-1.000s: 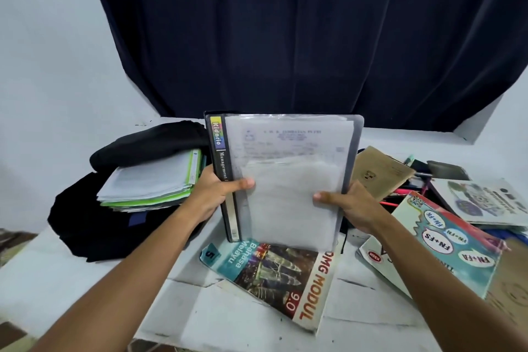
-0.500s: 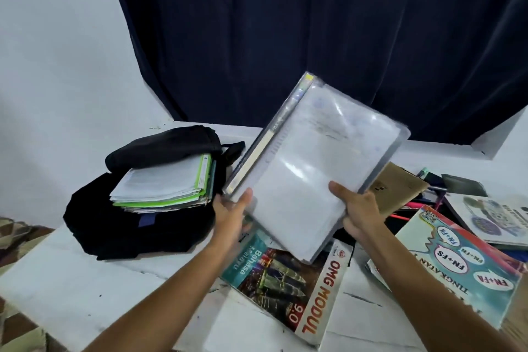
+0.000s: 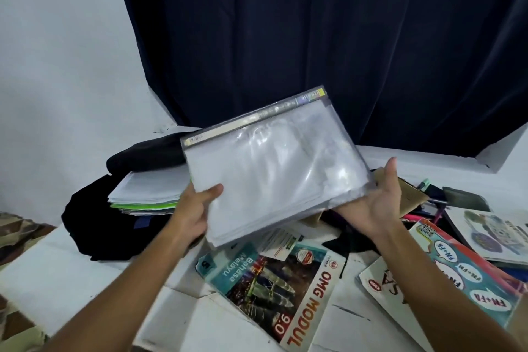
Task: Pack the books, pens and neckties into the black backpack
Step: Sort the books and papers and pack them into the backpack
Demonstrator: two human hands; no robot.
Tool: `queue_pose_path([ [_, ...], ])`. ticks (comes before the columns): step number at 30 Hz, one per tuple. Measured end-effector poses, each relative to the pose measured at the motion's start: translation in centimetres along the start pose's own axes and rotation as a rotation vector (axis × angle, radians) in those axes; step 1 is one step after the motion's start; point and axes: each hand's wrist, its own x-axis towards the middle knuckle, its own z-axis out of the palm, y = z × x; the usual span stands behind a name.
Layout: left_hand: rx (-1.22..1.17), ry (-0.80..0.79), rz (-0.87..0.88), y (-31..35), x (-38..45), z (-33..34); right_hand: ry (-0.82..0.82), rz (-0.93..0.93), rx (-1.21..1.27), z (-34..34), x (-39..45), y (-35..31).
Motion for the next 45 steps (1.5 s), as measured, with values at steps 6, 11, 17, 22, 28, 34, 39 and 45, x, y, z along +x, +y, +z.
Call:
queue_pose_path([
  [6, 0.29, -0.076, -0.034, 5.8, 0.2, -3.3, -0.098, 0.308, -0.3, -0.6, 0.3, -0.3],
  [11, 0.541, -0.113, -0.11, 9.3, -0.1, -5.1, -0.126, 0.481, -0.542, 0.3, 1.5, 3.2],
  [17, 0.63, -0.08, -0.239, 11.6, 0.9, -7.5, -0.101, 0.398, -0.457, 0.5, 2.3, 8.6],
  [22, 0.733, -0.056, -0.3, 12.5, 4.3, -11.1, -0.012, 0.38, -0.392, 2.1, 3.1, 12.9],
  [28, 0.892, -0.177, -0.245, 14.2, 9.2, -16.2, 0.086, 0.307, -0.331, 5.0, 5.1, 17.5],
  [34, 1.334, 0.083, 0.505, 15.0, 15.5, -22.2, 0.256, 0.184, -0.286, 7.8, 5.6, 21.9],
  [39, 1.665, -0.251, 0.481, 14.1, 20.3, -25.8, 0.383, 0.144, -0.26, 10.0, 4.3, 24.5],
  [45, 1.757, -0.255, 0.358, 12.5, 24.4, -26.0, 0.477, 0.163, -0.224, 12.3, 2.9, 26.3],
])
